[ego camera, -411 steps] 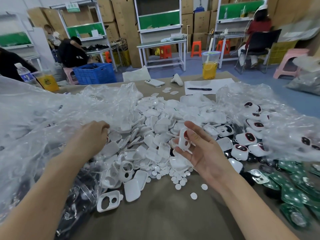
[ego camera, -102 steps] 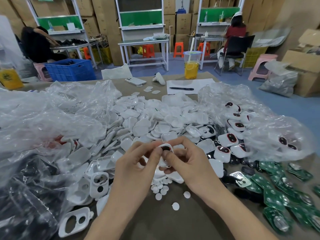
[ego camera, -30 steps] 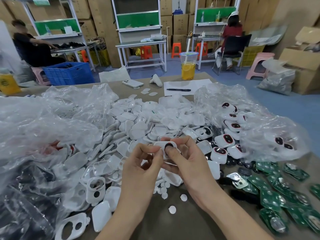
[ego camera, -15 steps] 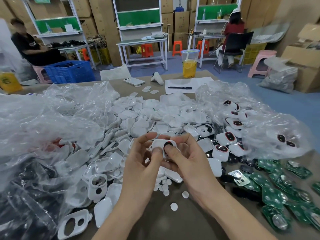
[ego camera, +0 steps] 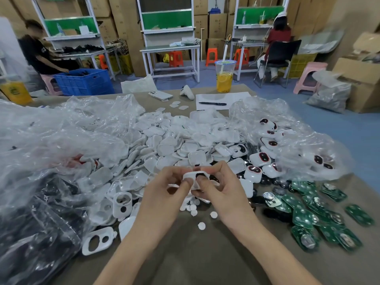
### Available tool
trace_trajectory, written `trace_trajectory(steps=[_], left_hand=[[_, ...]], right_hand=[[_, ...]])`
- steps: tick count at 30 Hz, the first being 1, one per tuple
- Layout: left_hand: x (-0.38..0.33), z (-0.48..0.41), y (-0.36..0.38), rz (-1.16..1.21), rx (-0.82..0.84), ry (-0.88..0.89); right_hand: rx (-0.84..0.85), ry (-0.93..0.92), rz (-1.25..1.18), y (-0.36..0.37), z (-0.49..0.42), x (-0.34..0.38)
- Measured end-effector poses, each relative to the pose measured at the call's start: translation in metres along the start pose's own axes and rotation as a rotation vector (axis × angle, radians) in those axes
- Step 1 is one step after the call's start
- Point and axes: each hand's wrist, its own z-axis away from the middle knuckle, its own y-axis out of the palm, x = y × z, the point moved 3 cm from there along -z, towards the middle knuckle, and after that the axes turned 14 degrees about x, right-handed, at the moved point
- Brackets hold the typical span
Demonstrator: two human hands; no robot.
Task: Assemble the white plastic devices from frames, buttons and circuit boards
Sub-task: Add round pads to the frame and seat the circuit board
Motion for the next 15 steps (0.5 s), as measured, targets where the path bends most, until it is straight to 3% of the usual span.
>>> trace_trajectory(steps=[4, 9, 15], left_hand=[[-0.004, 0.017, 0.001, 0.004, 0.132, -0.108], [0.003, 0.037, 0.009, 0.149, 0.304, -0.335], [0.004, 0.044, 0.026, -0.297, 0.406, -0.322]], right_hand=[[-0.034, 0.134, 0.085, 0.002, 0.026, 0.002], [-0.106, 0.308, 0.532, -0.005, 0.056, 0.004], [0.006, 0.445, 0.82, -0.007, 0.072, 0.007]])
